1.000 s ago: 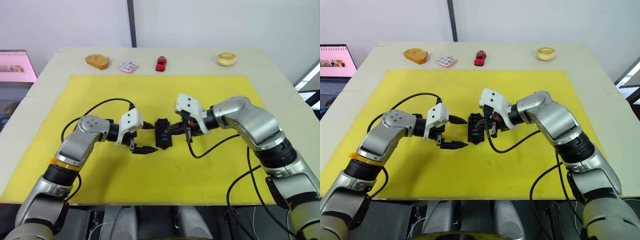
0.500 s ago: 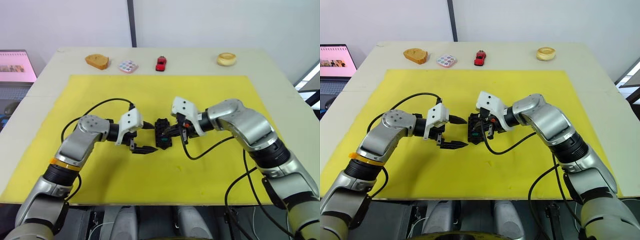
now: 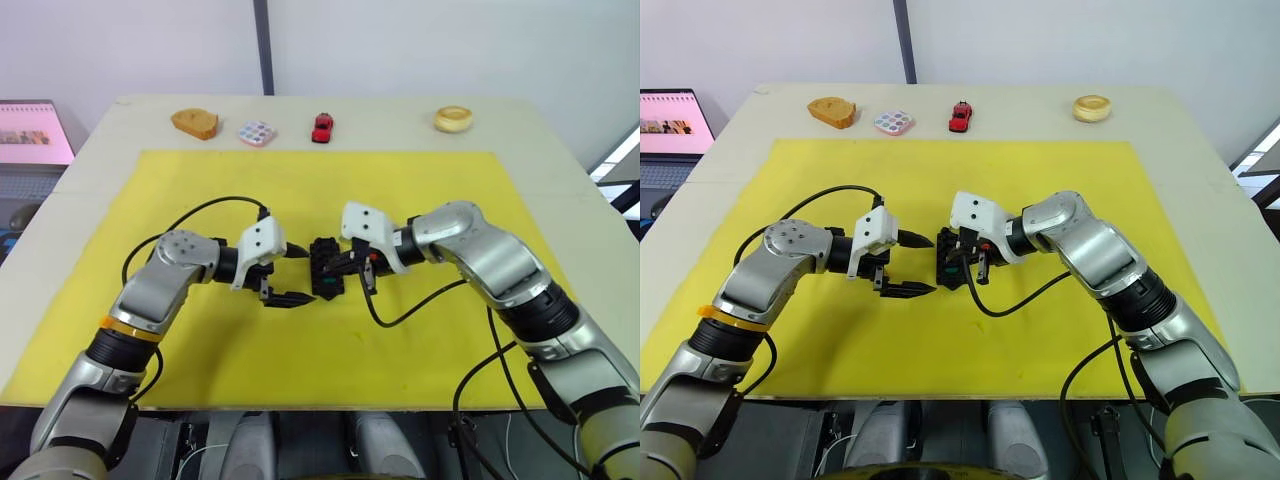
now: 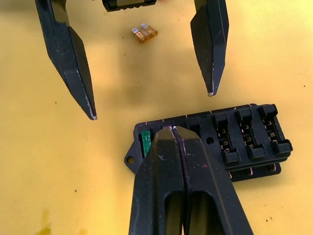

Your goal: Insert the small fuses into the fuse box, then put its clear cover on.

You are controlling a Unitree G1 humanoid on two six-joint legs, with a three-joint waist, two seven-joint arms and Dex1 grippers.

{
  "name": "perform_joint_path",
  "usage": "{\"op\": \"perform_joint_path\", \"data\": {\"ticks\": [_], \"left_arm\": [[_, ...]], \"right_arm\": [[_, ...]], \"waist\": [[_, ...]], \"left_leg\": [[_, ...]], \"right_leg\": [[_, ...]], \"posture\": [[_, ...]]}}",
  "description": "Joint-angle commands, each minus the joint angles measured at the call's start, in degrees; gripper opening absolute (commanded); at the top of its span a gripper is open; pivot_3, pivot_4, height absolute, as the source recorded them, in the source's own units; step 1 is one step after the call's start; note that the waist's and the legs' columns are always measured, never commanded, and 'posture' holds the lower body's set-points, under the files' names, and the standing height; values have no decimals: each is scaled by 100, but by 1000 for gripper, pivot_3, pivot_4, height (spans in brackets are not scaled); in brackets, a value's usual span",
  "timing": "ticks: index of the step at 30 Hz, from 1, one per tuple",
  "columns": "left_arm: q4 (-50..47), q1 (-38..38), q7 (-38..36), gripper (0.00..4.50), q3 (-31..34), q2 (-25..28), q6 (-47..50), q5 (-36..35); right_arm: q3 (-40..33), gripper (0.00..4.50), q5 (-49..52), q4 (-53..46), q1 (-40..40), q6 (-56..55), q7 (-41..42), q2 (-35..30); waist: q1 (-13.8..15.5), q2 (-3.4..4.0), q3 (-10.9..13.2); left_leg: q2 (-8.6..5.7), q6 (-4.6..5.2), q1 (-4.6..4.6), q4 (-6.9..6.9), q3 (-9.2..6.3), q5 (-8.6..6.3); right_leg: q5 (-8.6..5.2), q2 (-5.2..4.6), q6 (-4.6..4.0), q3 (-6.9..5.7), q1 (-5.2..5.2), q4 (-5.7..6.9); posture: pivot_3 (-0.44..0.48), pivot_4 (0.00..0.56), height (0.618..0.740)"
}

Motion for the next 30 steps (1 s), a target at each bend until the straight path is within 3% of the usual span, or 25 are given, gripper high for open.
{"op": "perform_joint_path", "data": {"ticks": [1,16,24,30], "left_arm": [[-90,-63,-7,4500,86,-9,-130,-13],[-154,-41,14,4500,102,-5,-78,-35],[-155,-37,22,4500,106,-19,-56,-55],[-169,-32,-3,4500,145,8,-14,-102]], "right_arm": [[316,17,-435,344,236,-41,-26,-204],[273,17,-676,428,416,-194,80,-144],[-761,17,198,64,23,493,97,186],[-1306,17,792,-505,-149,1218,53,39]], "waist": [[0,0,0],[2,0,-3],[2,3,0],[5,9,6]], "left_leg": [[0,0,2,0,0,0],[0,1,10,0,-2,0],[0,1,5,0,-2,0],[0,1,-6,-7,-3,0]], "right_leg": [[0,0,0,0,2,0],[-1,-1,0,-1,20,-18],[0,0,1,-1,15,-22],[0,0,1,-2,2,-23]], "posture": [[0,150,740],[0,150,740],[0,150,740],[0,150,740]]}}
